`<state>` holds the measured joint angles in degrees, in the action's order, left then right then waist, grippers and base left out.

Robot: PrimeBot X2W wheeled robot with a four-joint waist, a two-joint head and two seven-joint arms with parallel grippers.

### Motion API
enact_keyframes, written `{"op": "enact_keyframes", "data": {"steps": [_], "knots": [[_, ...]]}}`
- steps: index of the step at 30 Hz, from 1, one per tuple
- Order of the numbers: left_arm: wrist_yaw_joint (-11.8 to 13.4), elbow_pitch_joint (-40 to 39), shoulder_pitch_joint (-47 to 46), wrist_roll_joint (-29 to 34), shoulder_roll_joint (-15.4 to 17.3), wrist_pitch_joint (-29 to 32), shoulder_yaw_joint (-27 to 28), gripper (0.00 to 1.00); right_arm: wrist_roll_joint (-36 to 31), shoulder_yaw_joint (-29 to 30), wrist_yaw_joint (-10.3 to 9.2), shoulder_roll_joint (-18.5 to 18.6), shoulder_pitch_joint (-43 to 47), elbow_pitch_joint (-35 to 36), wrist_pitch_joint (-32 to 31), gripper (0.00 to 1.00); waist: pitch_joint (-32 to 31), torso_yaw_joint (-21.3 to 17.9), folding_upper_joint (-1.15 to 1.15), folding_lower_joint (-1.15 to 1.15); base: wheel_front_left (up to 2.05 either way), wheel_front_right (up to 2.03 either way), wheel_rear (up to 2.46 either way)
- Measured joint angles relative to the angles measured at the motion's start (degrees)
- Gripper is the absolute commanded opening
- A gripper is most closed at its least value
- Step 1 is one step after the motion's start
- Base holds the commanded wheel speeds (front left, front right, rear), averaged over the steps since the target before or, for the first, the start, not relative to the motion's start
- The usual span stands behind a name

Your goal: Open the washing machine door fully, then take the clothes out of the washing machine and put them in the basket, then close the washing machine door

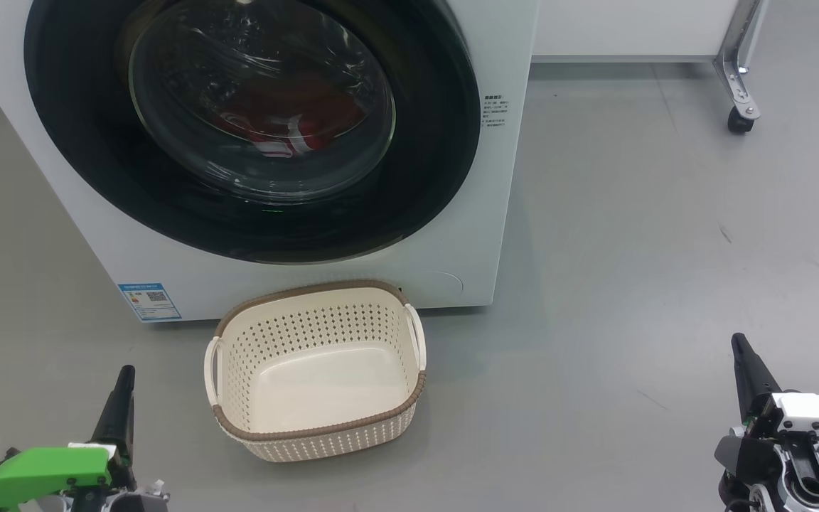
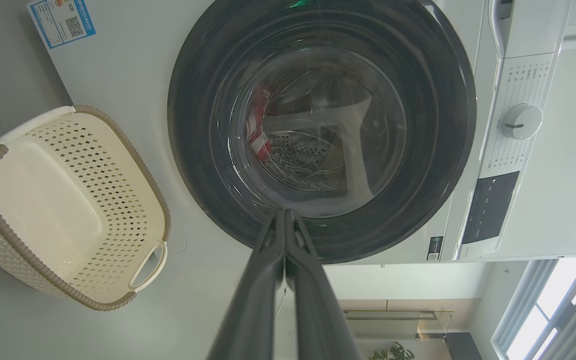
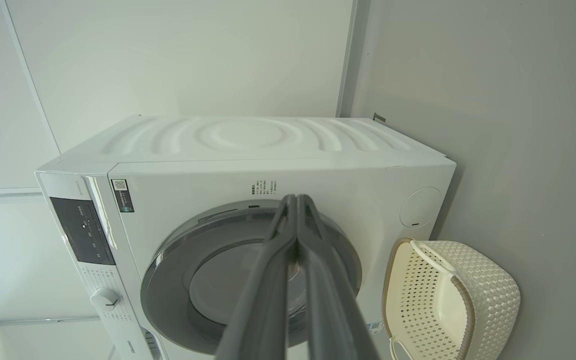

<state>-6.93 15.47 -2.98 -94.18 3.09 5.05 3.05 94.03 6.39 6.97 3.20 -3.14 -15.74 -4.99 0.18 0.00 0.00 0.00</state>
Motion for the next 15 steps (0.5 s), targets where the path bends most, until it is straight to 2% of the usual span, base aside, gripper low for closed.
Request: {"op": "enact_keyframes", "data": {"steps": [15], "knots": [[0.00,0.00,0.00,0.02,-0.01,0.00,0.07,0.00,-0.01,0.01,0.00,-0.02,0.00,0.00,0.00,0.00,0.00,0.00,0.00,0.00,0.00,0.00,0.00]]}}
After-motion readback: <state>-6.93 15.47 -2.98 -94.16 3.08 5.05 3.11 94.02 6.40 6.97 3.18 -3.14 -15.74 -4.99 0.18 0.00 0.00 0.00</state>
